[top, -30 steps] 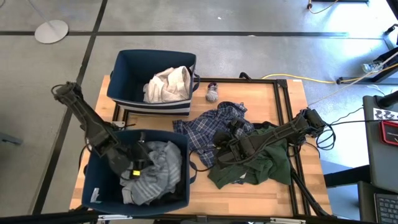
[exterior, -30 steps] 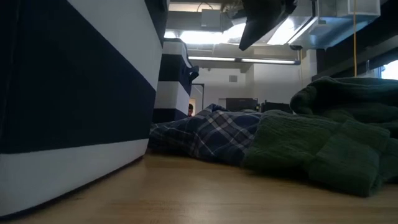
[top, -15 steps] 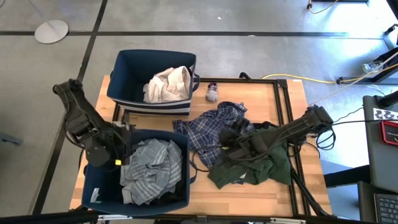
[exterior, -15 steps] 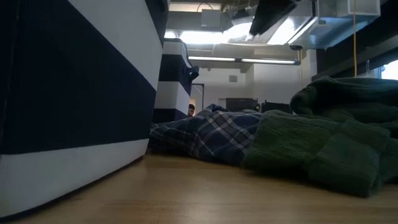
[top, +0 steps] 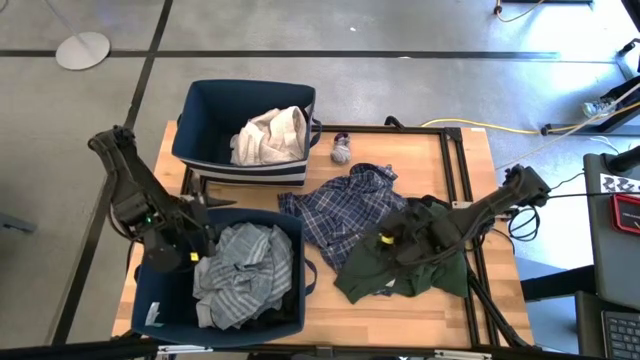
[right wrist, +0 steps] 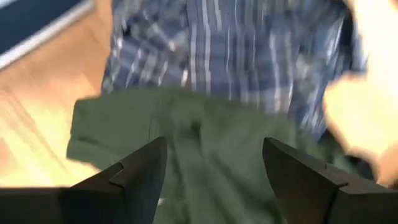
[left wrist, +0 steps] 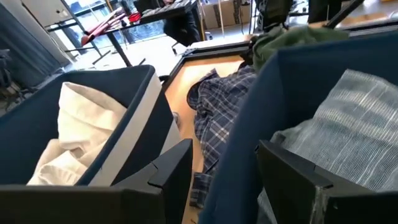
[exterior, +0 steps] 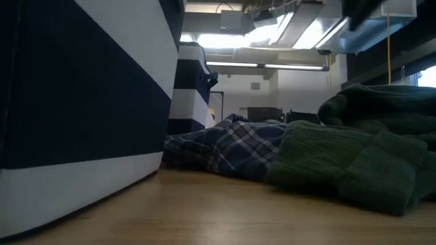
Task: Sort clothes
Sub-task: Put the green long sleeve into the bottom blue laundry organizer
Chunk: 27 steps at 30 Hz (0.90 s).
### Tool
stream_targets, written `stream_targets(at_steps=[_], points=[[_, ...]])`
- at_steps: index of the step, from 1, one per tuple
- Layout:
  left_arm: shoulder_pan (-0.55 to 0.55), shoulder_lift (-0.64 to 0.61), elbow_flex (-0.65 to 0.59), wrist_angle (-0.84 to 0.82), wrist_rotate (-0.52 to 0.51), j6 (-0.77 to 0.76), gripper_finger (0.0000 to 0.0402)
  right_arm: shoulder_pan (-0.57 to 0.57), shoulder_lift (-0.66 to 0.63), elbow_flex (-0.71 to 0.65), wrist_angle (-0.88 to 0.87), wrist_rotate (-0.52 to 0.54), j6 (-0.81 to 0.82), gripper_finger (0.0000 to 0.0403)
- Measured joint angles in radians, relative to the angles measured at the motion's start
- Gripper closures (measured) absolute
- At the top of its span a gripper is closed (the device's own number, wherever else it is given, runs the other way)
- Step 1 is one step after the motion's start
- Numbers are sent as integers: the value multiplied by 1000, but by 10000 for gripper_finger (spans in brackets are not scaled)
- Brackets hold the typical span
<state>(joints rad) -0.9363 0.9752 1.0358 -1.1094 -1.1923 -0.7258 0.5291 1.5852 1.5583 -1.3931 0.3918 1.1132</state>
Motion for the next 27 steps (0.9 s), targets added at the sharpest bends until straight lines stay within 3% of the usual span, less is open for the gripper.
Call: stream_targets(at_steps=[4, 8, 18, 27], points=[[0, 0, -25, 5, 0, -18, 231, 44, 2, -54, -9, -94, 171, 139], [-2, 1, -79, 3, 1, -44, 231, 77, 2, -136, 52, -112, 252, 139], [-2, 1, -84, 29, -5, 46, 231, 79, 3, -301, 176, 20, 238, 139], [-2, 1, -84, 29, -5, 39, 231, 79, 3, -410, 360, 32, 127, 139]])
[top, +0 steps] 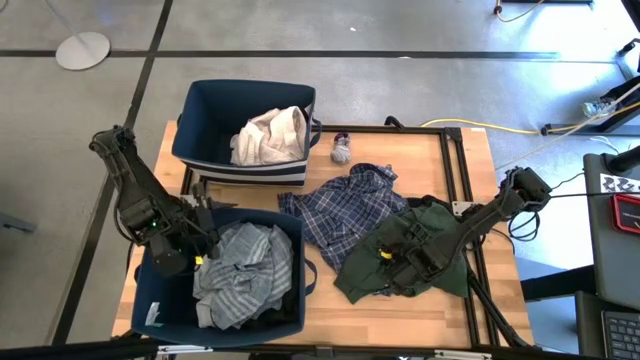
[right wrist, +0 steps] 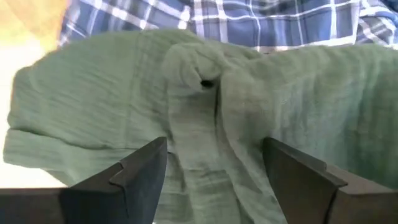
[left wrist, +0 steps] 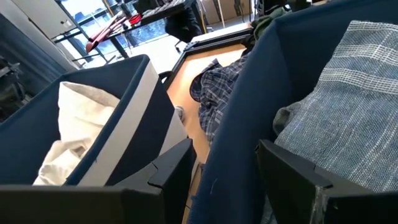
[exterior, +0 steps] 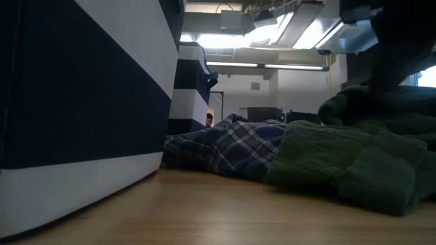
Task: Sort clothes
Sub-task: Put the green long sleeve into the bottom blue laundry organizer
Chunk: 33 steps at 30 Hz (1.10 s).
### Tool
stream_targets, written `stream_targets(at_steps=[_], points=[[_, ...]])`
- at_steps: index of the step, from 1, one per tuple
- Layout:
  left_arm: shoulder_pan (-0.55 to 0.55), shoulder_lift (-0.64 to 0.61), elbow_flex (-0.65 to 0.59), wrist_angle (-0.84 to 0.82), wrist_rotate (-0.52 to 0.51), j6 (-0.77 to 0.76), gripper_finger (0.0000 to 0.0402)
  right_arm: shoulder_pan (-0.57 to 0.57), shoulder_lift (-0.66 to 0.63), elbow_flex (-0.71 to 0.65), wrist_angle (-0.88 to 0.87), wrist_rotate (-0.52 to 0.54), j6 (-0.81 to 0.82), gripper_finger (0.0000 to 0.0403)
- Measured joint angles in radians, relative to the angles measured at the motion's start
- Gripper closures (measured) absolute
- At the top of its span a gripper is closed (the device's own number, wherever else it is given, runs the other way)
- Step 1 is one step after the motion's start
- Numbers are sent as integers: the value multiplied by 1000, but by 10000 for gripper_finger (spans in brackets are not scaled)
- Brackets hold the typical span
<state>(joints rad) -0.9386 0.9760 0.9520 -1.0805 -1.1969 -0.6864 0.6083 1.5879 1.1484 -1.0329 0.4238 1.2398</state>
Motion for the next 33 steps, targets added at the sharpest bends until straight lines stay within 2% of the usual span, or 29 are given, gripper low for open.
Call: stream_targets(at_steps=[6, 11, 15, 26, 29, 33], points=[[0, 0, 0, 0, 0, -18, 231, 0, 0, -106, 48, -31, -14, 139], [0, 0, 0, 0, 0, -21, 231, 0, 0, -192, 223, -77, -80, 139], [0, 0, 1, 0, 0, -21, 231, 0, 0, -254, 318, -77, -104, 139], [0, 0, 1, 0, 0, -21, 231, 0, 0, -352, 410, -40, -97, 140], [0, 0, 1, 0, 0, -21, 231, 0, 0, -369, 407, -40, -88, 163], [0, 0, 1, 0, 0, -20, 231, 0, 0, -365, 402, -50, -87, 246]])
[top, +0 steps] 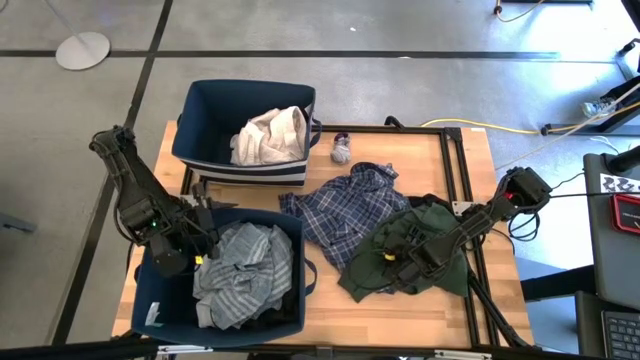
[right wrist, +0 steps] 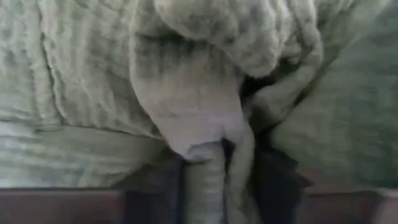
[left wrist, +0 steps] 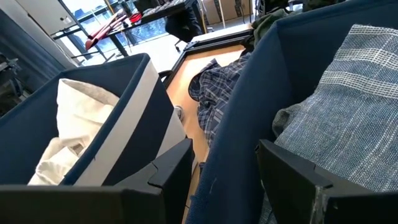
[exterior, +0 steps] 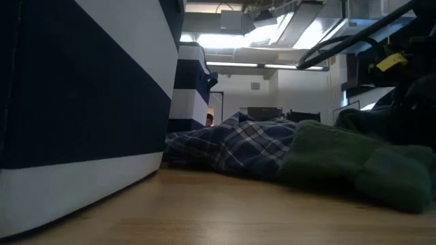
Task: Sort clothes
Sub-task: Put the green long sleeve into the bottom blue laundry organizer
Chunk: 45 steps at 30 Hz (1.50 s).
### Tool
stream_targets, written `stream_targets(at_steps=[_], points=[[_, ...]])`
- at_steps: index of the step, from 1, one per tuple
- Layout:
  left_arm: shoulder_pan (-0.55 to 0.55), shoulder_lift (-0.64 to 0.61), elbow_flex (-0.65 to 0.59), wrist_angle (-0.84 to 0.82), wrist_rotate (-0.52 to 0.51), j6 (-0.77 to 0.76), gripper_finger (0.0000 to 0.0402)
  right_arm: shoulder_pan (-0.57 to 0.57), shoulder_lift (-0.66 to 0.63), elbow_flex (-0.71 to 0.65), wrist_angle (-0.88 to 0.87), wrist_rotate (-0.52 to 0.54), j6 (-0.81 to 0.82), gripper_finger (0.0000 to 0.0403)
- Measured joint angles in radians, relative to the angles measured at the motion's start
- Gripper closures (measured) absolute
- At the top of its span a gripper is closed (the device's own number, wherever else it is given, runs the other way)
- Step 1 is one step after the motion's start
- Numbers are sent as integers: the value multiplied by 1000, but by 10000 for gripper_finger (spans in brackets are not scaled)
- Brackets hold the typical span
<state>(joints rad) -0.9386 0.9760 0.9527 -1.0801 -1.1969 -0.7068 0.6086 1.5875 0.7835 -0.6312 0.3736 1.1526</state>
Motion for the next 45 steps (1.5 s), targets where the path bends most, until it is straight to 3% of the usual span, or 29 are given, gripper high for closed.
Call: stream_targets(at_steps=[4, 6, 11, 16, 27, 36, 45], points=[[0, 0, 0, 0, 0, 6, 231, 0, 0, 37, -46, -10, -16, 361], [0, 0, 0, 0, 0, 7, 231, 0, 1, 79, -107, -11, -32, 383], [0, 0, 0, 0, 0, 7, 231, 0, 1, 230, -317, 44, -32, 355], [0, 0, 0, 0, 0, 7, 231, 0, 1, 423, -512, 157, -61, 385], [0, 0, 0, 0, 0, 7, 231, 0, 1, 741, -744, 414, -121, 384], [0, 0, 0, 0, 0, 7, 231, 0, 1, 939, -780, 626, -245, 379], [0, 0, 0, 0, 0, 7, 231, 0, 1, 1098, -591, 757, -578, 379]])
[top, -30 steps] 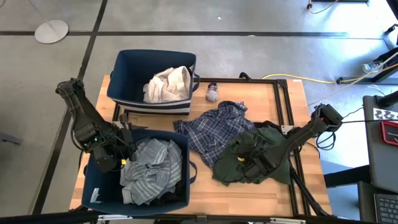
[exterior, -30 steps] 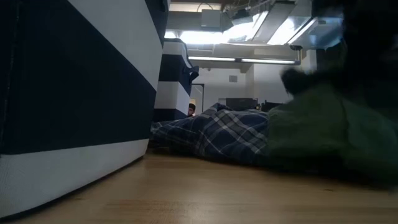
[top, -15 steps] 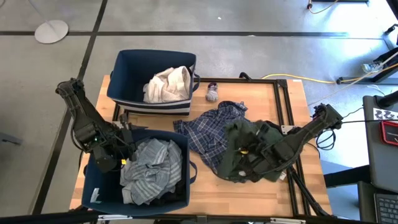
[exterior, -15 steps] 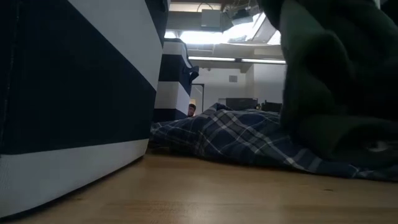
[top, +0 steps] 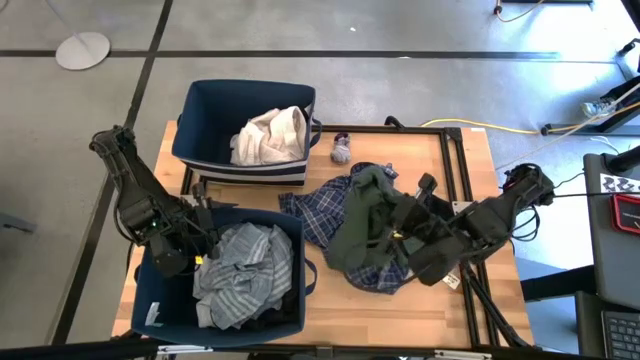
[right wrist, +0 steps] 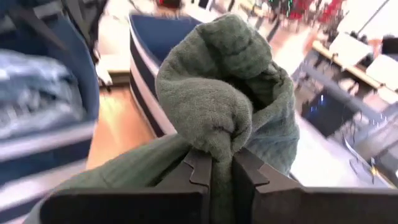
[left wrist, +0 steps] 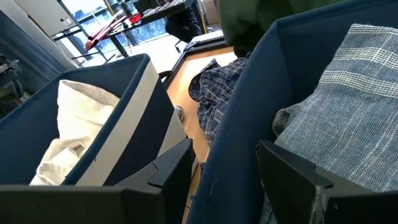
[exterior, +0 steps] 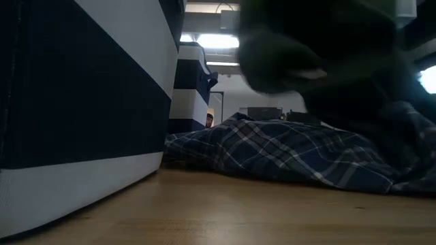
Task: Sort clothes
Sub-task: Put the green long sleeve into the bottom blue laundry organizer
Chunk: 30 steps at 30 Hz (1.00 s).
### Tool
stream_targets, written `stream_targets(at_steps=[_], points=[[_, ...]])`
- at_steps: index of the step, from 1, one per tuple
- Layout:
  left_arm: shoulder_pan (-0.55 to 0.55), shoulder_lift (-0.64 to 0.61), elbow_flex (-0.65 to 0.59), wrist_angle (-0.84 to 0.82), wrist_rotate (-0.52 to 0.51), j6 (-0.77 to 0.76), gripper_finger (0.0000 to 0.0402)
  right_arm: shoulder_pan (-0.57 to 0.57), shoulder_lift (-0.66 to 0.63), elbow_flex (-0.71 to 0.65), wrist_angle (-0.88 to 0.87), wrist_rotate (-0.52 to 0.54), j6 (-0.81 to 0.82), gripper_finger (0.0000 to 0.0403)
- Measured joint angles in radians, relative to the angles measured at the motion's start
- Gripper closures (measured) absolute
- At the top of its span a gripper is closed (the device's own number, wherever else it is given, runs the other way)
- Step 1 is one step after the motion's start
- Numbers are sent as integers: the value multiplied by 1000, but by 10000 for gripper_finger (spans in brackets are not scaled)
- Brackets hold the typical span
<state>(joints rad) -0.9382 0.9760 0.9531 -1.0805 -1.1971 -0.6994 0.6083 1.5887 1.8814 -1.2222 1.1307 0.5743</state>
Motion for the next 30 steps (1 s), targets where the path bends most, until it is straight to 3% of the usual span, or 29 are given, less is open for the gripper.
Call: stream_targets(at_steps=[8, 12, 21, 30], points=[[0, 0, 0, 0, 0, 6, 231, -14, 0, 26, 444, 21, -487, 380], [-6, -2, 0, 1, 0, 18, 231, -37, 0, 26, 629, -36, -677, 379], [-55, -8, 108, 4, 8, 111, 231, -122, 0, 26, 946, -296, -950, 378], [-91, -15, 253, 0, 8, 223, 231, -177, 0, 26, 1247, -648, -1131, 378]])
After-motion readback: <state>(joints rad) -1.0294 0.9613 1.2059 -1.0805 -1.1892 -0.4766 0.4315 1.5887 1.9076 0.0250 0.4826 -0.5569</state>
